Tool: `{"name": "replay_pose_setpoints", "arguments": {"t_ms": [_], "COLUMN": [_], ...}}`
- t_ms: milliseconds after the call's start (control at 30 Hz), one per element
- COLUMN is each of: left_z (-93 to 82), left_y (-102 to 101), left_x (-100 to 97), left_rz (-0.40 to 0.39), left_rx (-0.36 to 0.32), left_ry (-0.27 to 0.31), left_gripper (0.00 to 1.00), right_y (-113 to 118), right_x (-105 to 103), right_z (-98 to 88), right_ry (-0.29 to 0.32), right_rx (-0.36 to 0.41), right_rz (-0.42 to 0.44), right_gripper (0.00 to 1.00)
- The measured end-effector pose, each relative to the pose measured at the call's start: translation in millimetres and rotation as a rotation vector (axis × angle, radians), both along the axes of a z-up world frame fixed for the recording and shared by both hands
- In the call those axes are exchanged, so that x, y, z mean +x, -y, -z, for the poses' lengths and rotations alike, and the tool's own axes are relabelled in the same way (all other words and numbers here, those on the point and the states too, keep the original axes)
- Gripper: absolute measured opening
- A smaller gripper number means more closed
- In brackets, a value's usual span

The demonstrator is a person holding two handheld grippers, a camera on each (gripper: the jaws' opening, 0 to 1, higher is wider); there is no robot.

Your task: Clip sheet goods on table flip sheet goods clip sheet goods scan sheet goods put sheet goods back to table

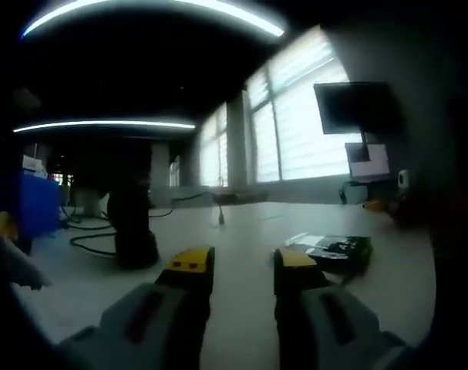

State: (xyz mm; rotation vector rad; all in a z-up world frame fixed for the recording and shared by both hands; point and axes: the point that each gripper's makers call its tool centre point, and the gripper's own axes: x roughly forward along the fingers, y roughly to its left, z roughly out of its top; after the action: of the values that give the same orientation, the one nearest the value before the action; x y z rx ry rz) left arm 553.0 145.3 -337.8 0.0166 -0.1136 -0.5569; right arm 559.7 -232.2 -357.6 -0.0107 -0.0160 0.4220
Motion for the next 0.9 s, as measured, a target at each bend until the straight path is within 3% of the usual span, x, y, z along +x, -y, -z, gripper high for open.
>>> {"name": "replay_pose_setpoints", "arguments": {"t_ms": [267, 400, 467, 533, 600, 667, 900], "left_z": [6.8, 10.9, 11.2, 5.1, 1.9, 1.3, -0.9], "left_y": [0.4, 1.3, -1.4, -2.5, -1.8, 1.6, 1.3], "left_x": [3.4, 4.8, 4.6, 4.4, 7.8, 9.3, 13.7], "left_rz": [0.003, -0.005, -0.009, -0.004, 0.007, 0.032, 0.02], "left_rx": [-0.015, 0.015, -0.01, -0.024, 0.027, -0.001, 0.015], "left_ry": [-0.06, -0.088, -0.112, -0.086, -0.027, -0.014, 0.011], "left_gripper": [0.25, 0.24, 0.25, 0.26, 0.28, 0.29, 0.29], "right_y": [-0.6, -0.8, -0.6, -1.0, -2.0, -2.7, -2.2], "right_x": [-0.8, -1.0, -0.9, -1.1, -1.0, -1.3, -0.5], "right_z": [-4.4, -4.5, -4.5, -4.2, -3.1, -2.5, -1.5], "right_ry": [0.018, 0.017, 0.017, 0.016, 0.012, 0.011, 0.007], "right_rx": [0.018, 0.02, 0.021, 0.019, 0.014, 0.011, 0.01], "right_rz": [-0.006, -0.005, -0.004, -0.005, -0.008, -0.01, -0.006], "right_gripper": [0.17, 0.17, 0.17, 0.17, 0.17, 0.17, 0.15]}}
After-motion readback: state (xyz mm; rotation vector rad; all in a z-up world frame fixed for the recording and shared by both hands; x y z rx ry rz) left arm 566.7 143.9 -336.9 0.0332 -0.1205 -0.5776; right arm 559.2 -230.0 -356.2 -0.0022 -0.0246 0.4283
